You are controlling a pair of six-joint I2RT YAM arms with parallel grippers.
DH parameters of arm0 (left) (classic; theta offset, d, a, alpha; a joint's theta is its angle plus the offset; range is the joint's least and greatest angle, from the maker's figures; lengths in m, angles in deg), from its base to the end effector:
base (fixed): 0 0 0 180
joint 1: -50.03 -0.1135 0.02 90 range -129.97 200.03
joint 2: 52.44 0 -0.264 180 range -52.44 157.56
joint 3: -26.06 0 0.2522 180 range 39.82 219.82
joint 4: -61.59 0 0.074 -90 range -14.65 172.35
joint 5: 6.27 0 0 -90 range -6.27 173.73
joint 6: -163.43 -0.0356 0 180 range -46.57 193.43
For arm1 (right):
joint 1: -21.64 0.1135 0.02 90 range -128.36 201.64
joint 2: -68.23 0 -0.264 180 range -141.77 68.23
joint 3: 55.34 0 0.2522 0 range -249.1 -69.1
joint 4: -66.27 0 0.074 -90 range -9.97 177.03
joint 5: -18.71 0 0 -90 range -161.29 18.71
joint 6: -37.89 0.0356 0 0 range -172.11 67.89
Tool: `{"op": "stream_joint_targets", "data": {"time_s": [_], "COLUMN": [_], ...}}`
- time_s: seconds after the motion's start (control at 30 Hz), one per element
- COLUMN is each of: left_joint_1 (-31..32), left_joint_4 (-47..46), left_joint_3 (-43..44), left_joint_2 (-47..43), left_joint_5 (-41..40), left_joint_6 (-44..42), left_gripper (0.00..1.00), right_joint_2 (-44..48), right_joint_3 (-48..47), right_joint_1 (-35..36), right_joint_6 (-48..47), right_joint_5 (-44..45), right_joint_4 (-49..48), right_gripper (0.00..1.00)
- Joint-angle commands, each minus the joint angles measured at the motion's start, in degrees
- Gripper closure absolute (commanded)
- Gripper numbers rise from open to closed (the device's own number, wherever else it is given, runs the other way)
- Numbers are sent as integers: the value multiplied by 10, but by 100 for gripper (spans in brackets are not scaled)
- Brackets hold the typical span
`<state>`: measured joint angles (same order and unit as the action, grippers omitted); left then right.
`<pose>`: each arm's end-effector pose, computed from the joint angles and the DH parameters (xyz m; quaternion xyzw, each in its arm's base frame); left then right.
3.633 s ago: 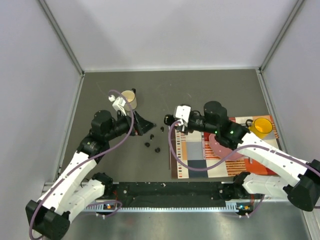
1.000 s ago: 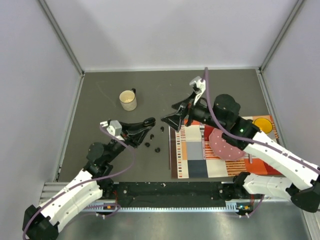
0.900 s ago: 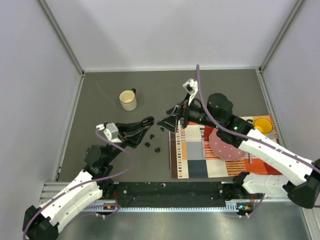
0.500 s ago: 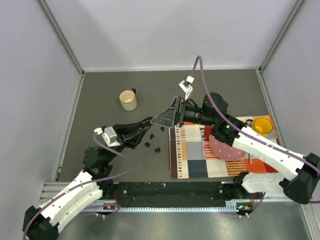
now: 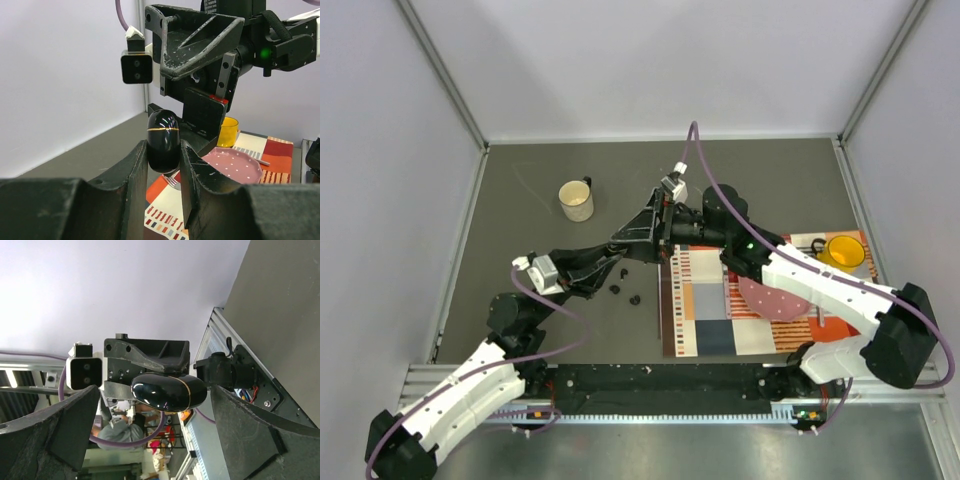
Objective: Insert the wireless bluetooth earbuds into the charging case
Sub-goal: Pick up the charging case at the center of the board.
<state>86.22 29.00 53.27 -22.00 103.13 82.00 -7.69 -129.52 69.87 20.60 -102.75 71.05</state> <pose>0.1044 -0.0910 0.2858 0.2600 0.4485 -0.4026 0.7544 0.1937 0.2447 0.3501 -0.0241 0.7402 0.6573 0.1398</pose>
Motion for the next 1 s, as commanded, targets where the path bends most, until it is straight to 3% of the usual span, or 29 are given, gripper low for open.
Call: {"op": "stream_joint_targets", "data": {"time_s": [0.0, 0.07, 0.13, 0.27, 0.43, 0.57, 0.73, 0.87, 0.97], "left_joint_1": [3, 3, 2, 2, 3, 3, 2, 3, 2], "left_joint_4": [-32, -36, -36, -42, -38, -30, -8, 30, 44], "left_joint_3": [8, 7, 6, 3, 3, 3, 9, 26, 35], "left_joint_2": [0, 1, 1, 2, 6, 6, 7, 14, 25], "left_joint_5": [7, 2, -6, -14, -15, -15, -11, -21, -12], "left_joint_6": [-8, -11, -13, -13, -8, -4, 0, 21, 27], "left_gripper": [100, 100, 100, 100, 100, 100, 100, 87, 78], "right_joint_2": [-2, -3, -7, -13, -6, -6, -2, 0, 3], "right_joint_3": [-7, -3, 7, 10, 15, 14, 8, -7, -9], "right_joint_1": [1, 1, 1, 1, 1, 1, 1, 1, 1], "right_joint_6": [31, 46, 59, 78, 76, 74, 46, 14, 0], "right_joint_5": [-11, -11, -19, -35, -29, -29, -19, -16, -9], "right_joint_4": [-42, -52, -68, -92, -103, -107, -91, -53, -40], "right_gripper": [12, 17, 28, 31, 54, 56, 77, 87, 90]}}
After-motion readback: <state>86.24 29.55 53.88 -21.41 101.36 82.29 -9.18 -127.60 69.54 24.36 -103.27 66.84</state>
